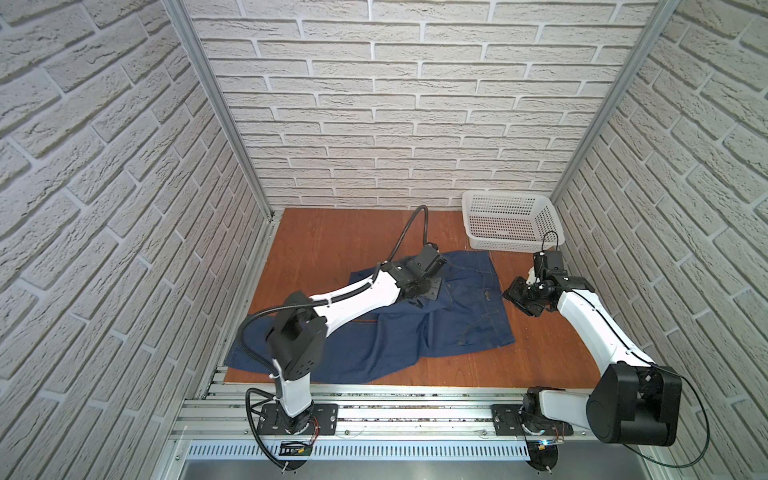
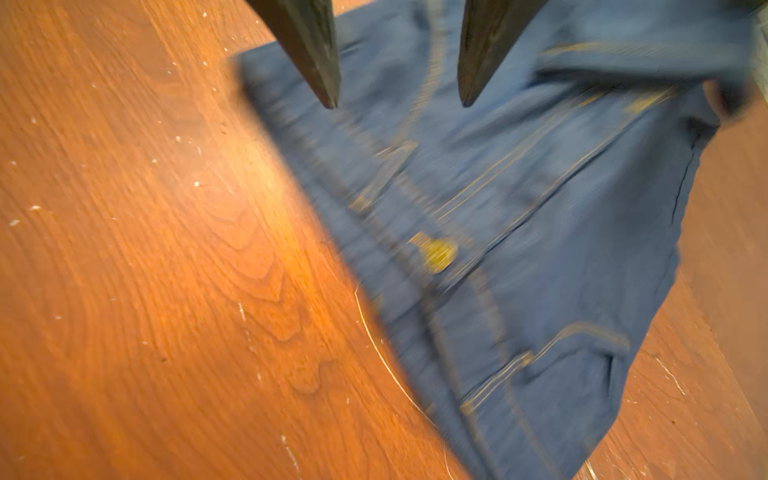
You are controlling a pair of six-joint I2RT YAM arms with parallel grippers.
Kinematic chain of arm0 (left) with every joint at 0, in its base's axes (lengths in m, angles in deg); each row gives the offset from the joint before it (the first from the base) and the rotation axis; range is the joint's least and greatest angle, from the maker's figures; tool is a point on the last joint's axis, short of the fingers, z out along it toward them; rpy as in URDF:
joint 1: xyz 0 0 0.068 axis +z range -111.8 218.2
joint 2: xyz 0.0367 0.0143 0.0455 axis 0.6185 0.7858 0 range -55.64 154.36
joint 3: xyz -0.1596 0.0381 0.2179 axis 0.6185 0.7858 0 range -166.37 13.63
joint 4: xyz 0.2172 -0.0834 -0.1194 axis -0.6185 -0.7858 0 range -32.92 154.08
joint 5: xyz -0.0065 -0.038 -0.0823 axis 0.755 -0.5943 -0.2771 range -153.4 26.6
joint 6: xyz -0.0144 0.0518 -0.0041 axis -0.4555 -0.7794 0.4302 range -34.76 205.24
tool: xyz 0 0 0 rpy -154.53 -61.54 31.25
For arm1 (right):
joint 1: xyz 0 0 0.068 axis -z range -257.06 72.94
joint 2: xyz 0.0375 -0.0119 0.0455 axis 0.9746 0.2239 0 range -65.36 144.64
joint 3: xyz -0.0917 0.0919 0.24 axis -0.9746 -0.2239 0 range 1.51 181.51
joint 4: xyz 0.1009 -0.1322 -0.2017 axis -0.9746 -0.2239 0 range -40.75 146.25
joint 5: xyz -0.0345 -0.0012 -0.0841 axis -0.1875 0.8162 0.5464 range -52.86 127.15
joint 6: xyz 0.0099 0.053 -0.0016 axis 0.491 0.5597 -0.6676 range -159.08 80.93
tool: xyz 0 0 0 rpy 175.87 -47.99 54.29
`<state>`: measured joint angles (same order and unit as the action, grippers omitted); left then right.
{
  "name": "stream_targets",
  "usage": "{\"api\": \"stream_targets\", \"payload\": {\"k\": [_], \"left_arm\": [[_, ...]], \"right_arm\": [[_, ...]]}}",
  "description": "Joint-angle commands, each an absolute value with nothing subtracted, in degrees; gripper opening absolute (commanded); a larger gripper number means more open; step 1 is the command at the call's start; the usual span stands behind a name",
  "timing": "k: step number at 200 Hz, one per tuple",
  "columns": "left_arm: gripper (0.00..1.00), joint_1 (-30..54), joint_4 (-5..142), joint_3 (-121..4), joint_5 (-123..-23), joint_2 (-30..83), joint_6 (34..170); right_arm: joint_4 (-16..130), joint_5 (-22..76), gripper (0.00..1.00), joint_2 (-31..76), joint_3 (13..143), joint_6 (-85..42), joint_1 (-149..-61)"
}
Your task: Fold and stack the trousers
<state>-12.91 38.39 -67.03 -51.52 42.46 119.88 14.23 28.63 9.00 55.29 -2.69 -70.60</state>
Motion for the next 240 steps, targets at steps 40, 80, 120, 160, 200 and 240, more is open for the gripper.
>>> {"api": "stream_targets", "payload": {"k": [40,80,120,160,200,240], "left_arm": [[0.01,-6.0,43.2,-59.2,-45.5,31.7,124.0],[0.02,-5.9,43.8,-58.6,-49.3,36.6,126.6],[0.05,-5.2,43.8,-59.0,-49.3,37.7,126.6],[0.11,-4.7,42.9,-59.2,-49.5,38.2,126.3],[0.17,-4.0,42.6,-58.5,-49.4,38.9,126.5],[0.2,-3.2,42.9,-58.0,-50.2,40.2,126.6]], "right_arm": [[18.6,29.9,0.48,15.2,56.3,-1.7,-76.0],[20.1,28.8,0.48,17.7,58.6,-1.1,-81.5],[22.3,27.5,0.49,24.4,62.3,0.6,-90.2],[21.9,30.3,0.5,34.4,67.0,1.6,-96.5],[19.0,35.5,0.5,40.5,70.0,0.3,-98.3],[13.6,44.1,0.5,42.1,70.2,-0.9,-98.4]]}}
